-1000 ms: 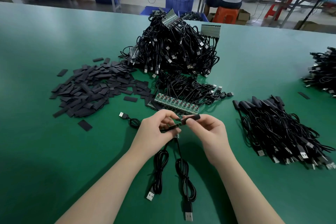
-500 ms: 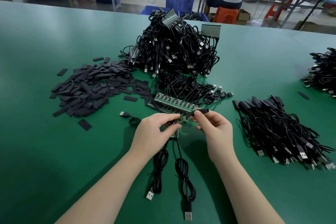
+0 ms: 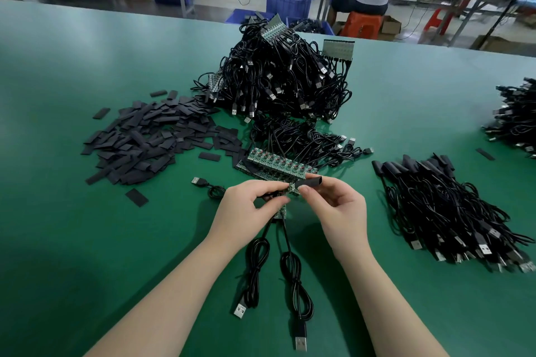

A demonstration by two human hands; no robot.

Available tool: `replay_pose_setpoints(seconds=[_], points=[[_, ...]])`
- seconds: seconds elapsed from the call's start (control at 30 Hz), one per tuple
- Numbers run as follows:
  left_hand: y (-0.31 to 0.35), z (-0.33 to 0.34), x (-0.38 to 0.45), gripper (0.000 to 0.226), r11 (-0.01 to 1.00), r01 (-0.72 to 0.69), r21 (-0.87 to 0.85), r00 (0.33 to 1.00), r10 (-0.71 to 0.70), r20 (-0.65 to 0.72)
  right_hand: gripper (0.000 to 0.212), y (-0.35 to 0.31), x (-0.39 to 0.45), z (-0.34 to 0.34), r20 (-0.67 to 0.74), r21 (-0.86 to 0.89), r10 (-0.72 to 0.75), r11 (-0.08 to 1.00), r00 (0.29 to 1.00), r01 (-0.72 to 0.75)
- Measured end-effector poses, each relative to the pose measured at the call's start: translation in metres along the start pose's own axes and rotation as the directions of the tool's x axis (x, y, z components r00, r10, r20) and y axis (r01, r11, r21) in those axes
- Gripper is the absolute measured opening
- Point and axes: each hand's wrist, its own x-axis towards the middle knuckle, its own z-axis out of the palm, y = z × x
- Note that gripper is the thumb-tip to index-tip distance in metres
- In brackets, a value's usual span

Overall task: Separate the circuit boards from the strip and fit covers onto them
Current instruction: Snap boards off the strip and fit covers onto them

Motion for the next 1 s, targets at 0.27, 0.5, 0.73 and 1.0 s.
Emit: replay_pose_setpoints(seconds=[0.27, 0.5, 0.73, 1.0], points=[[-0.0006, -0.0001, 0.0000, 0.025, 1.000, 0.003, -0.025, 1.000, -0.003, 0.007, 0.031, -0.0021, 0.0016, -0.0037, 0.047, -0.031, -0.019, 0.999, 0.999, 0.021], [0.0005, 0.0001, 0.0003, 0.026, 1.000, -0.012, -0.019, 1.000, 0.012, 0.007, 0.029, -0.0019, 0.0025, -0.0047, 0.076, -0.039, -0.001, 0.999, 0.997, 0.004], [0.0011, 0.0007, -0.0011, 0.023, 0.999, 0.002, -0.033, 1.000, -0.002, 0.011, 0.026, -0.0018, 0.0035, -0.0066, 0.083, -0.023, 0.008, 1.000, 0.997, -0.006], [0.0000, 0.0017, -0.0005, 0.024, 0.997, 0.028, -0.072, 1.000, -0.028, 0.005, 0.028, 0.0006, 0.0021, -0.0064, 0.049, -0.071, -0.055, 0.996, 0.997, 0.059]])
